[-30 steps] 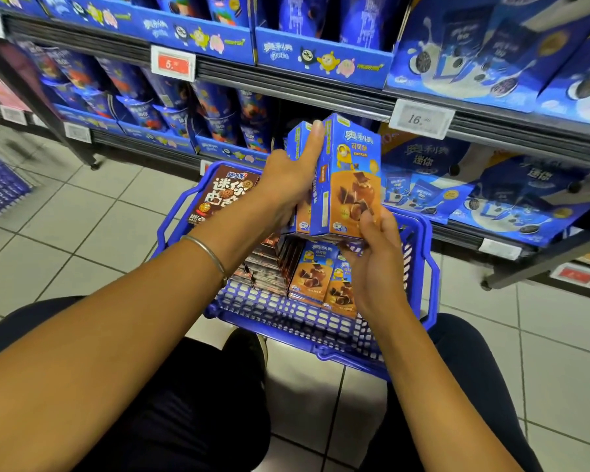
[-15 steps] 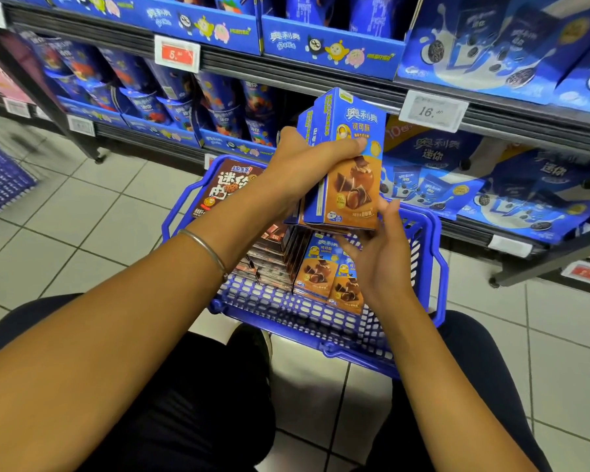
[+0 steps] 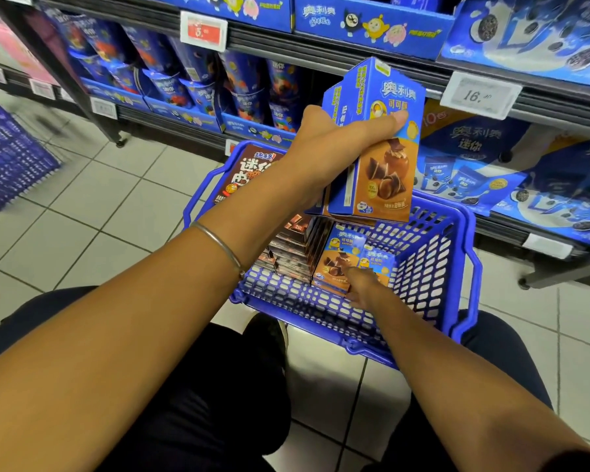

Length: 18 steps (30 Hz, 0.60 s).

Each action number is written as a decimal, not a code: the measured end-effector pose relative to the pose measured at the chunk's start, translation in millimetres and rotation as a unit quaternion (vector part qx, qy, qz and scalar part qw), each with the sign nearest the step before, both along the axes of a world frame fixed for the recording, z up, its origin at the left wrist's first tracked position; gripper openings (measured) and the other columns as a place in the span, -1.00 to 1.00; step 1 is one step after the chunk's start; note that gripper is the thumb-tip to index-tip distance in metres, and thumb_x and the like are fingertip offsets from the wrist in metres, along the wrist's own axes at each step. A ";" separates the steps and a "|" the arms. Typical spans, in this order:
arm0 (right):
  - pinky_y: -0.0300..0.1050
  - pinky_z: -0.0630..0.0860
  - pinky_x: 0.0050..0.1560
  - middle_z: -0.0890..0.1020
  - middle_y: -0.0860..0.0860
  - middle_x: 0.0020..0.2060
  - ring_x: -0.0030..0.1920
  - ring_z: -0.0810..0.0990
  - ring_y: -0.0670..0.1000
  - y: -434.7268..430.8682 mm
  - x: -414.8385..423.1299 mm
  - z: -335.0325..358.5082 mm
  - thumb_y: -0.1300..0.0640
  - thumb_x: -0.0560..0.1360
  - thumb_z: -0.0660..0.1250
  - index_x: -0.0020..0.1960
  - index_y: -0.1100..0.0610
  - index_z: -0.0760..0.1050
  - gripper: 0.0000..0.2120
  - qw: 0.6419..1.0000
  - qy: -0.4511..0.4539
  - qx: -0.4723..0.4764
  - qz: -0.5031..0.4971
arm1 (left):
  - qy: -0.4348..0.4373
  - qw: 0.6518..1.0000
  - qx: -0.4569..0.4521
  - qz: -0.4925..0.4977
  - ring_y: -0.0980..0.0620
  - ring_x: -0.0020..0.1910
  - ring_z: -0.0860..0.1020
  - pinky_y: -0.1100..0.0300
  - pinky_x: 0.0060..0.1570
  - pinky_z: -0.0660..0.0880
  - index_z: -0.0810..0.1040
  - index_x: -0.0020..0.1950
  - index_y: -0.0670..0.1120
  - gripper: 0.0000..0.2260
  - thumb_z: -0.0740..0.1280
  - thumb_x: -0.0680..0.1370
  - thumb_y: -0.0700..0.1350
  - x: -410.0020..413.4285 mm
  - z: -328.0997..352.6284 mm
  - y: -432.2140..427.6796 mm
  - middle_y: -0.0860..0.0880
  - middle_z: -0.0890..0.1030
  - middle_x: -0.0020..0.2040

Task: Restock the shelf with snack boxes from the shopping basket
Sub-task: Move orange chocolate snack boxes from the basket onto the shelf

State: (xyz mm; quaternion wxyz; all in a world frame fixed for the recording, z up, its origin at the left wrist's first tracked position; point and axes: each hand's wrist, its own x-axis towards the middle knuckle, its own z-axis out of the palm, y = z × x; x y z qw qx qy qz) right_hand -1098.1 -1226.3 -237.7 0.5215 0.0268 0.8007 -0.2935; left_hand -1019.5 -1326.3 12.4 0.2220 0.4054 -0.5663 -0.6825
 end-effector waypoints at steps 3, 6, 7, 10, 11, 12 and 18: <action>0.12 0.53 0.22 0.54 0.20 0.33 0.27 0.53 0.25 -9.7 2.6 -5.8 0.07 0.53 0.47 0.38 0.27 0.44 -0.48 1.000 0.025 -0.001 -0.005 | 0.000 1.000 0.001 0.003 -0.04 -0.11 0.78 0.16 -0.25 0.67 0.51 0.39 -0.24 -0.43 0.61 0.50 -0.03 0.9 0.9 -1.3 -0.14 0.75 0.11; 0.15 0.55 0.18 0.62 0.20 0.19 0.13 0.59 0.18 -12.2 2.3 -10.7 0.09 0.51 0.49 0.29 0.28 0.47 -0.55 0.998 0.036 -0.004 -0.044 | 0.001 1.000 0.001 0.004 -0.01 -0.13 0.78 0.18 -0.27 0.66 0.53 0.37 -0.22 -0.46 0.61 0.50 -0.03 1.5 1.4 -2.3 -0.12 0.76 0.09; 0.16 0.56 0.18 0.63 0.20 0.17 0.10 0.61 0.19 -11.2 1.9 -13.2 0.09 0.52 0.48 0.38 0.29 0.42 -0.47 0.998 0.037 -0.010 -0.055 | 0.000 1.000 0.001 0.003 -0.01 -0.14 0.78 0.19 -0.28 0.66 0.52 0.38 -0.22 -0.45 0.61 0.50 -0.03 1.5 1.3 -2.1 -0.12 0.76 0.09; 0.23 0.59 0.19 0.55 0.13 -0.03 0.05 0.57 0.20 -8.9 -0.6 -13.3 0.08 0.54 0.46 0.43 0.27 0.33 -0.43 0.997 0.032 -0.025 -0.066 | -0.002 1.000 0.000 0.001 -0.01 -0.15 0.78 0.18 -0.27 0.66 0.52 0.38 -0.23 -0.45 0.60 0.50 -0.03 0.4 1.1 -3.5 -0.13 0.76 0.08; 0.25 0.58 0.18 0.53 0.12 -0.07 0.08 0.57 0.21 -8.0 -1.7 -11.3 0.08 0.55 0.45 0.38 0.24 0.35 -0.50 0.996 0.021 -0.040 -0.079 | 0.000 1.000 0.004 -0.002 -0.02 -0.15 0.78 0.18 -0.27 0.66 0.54 0.37 -0.23 -0.47 0.60 0.51 -0.02 -0.1 1.3 -3.5 -0.13 0.76 0.06; 0.24 0.59 0.15 0.55 0.13 -0.05 0.09 0.59 0.22 -6.9 -2.0 -6.3 0.08 0.57 0.42 0.32 0.20 0.36 -0.58 0.993 0.002 -0.057 -0.099 | 0.002 1.000 0.008 -0.004 -0.03 -0.14 0.78 0.17 -0.27 0.66 0.55 0.37 -0.23 -0.47 0.59 0.51 -0.01 -0.2 1.4 -3.5 -0.13 0.77 0.06; -0.01 0.41 -0.23 0.57 0.08 0.14 -0.11 0.51 0.08 17.8 -6.9 46.7 0.00 0.58 0.30 0.23 0.07 0.52 -0.74 0.948 -0.050 -0.210 -0.233 | -0.011 1.000 0.000 -0.004 -0.01 -0.18 0.78 0.20 -0.29 0.66 0.66 0.27 -0.16 -0.54 0.54 0.53 0.14 -0.1 1.1 -9.8 -0.06 0.79 -0.05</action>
